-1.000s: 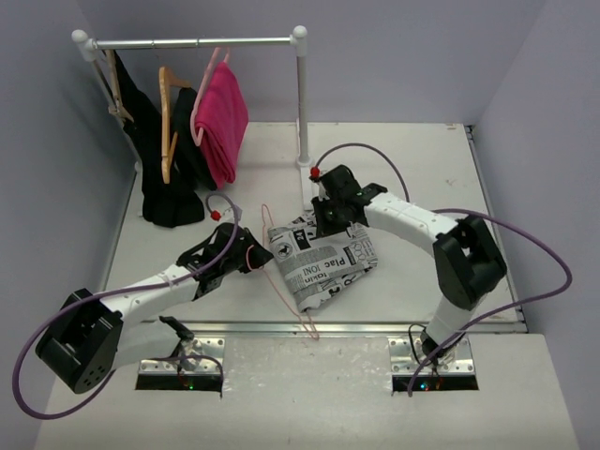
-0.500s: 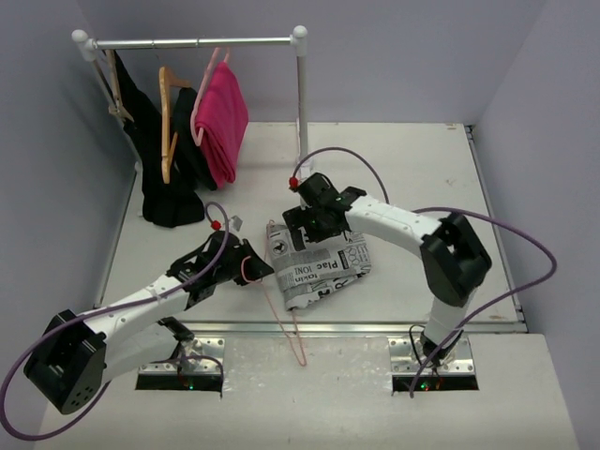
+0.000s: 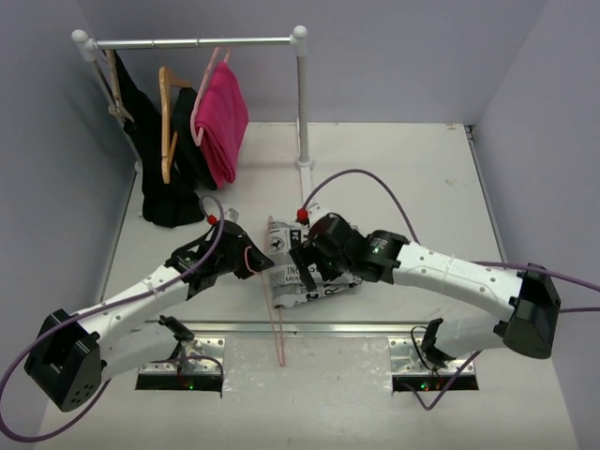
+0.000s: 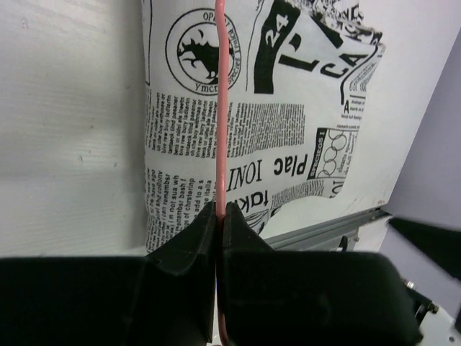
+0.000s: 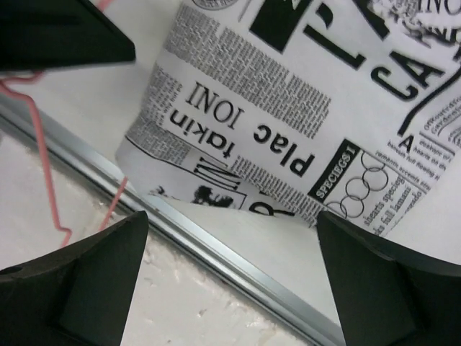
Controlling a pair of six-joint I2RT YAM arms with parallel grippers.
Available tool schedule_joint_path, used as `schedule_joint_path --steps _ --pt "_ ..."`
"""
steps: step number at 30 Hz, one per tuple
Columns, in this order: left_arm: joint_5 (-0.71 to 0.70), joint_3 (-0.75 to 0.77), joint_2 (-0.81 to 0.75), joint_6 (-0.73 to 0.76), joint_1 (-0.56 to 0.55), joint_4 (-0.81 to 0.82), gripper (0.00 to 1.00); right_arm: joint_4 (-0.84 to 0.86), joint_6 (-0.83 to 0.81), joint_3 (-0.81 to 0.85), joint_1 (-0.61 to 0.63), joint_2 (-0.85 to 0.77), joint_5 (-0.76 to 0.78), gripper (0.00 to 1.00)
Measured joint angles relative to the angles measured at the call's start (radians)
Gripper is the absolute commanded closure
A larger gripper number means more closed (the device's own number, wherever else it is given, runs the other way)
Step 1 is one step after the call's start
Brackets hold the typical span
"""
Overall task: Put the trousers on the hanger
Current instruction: Place the trousers on the hanger, then place the hanger at the clothesline.
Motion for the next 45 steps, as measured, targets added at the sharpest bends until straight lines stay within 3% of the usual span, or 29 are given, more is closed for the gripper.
schedule_joint_path --steps 6,11,13,16,30,38,45 --pt "-0.044 0.032 0.090 -0.031 -0.002 0.021 1.00 -0.041 0.203 -0.049 0.291 0.035 0.182 0.01" --pt "-0.051 0.045 0.137 -0.048 -0.002 0.044 1.00 -0.048 0.349 0.049 0.475 0.239 0.270 0.01" --pt "-0.061 0.052 0.139 -0.048 -0.002 0.043 1.00 -0.059 0.388 0.091 0.477 0.306 0.301 0.05" --pt "-0.077 0.055 0.139 -0.047 -0.002 0.040 1.00 -0.067 0.430 0.120 0.477 0.349 0.339 0.19" --pt "-0.100 0.055 0.131 0.019 -0.002 0.034 1.00 -0.036 0.486 0.128 0.452 0.445 0.285 0.33" --pt "-0.076 0.090 0.179 0.084 -0.002 0.032 1.00 0.027 0.510 0.131 0.410 0.591 0.272 0.56" --pt "-0.085 0.092 0.160 0.101 -0.002 0.014 1.00 0.174 0.514 0.067 0.381 0.603 0.254 0.70"
